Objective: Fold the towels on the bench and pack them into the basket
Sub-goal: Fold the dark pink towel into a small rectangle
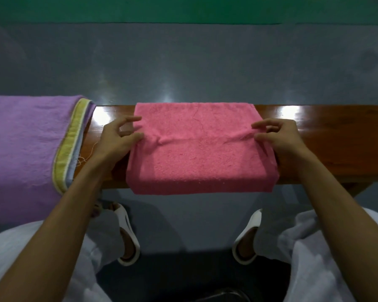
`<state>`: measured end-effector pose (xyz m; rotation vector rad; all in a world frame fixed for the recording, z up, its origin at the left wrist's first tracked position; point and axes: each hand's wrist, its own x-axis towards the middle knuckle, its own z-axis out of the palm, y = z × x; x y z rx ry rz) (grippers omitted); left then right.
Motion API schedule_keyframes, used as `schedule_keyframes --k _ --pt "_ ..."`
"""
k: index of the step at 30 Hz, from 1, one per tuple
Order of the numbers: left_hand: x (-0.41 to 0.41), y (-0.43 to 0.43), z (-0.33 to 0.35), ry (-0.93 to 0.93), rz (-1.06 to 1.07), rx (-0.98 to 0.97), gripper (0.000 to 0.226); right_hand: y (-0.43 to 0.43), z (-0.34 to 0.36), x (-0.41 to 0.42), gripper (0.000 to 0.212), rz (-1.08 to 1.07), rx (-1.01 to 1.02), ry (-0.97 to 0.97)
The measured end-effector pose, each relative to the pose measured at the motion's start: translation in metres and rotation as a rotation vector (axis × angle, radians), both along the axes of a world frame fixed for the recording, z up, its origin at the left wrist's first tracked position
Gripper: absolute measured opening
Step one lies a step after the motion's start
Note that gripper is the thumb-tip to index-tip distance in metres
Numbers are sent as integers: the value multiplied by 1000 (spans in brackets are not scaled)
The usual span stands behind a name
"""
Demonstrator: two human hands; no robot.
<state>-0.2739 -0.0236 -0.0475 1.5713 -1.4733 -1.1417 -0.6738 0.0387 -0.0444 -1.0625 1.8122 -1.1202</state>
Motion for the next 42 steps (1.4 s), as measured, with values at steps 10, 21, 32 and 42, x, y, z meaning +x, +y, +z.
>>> schedule_keyframes --k 10,21,32,42 --pt "10 -1 1 -157 -147 -45 39 1 5 0 39 53 -64 172" --pt "14 5 16 -352 -13 -314 23 6 25 -6 30 41 -115 323" --pt "5 4 47 -278 26 -321 4 1 62 -10 14 -39 -242 439" --pt "-5 -13 76 406 26 -294 16 -18 89 3 14 -41 -503 -261"
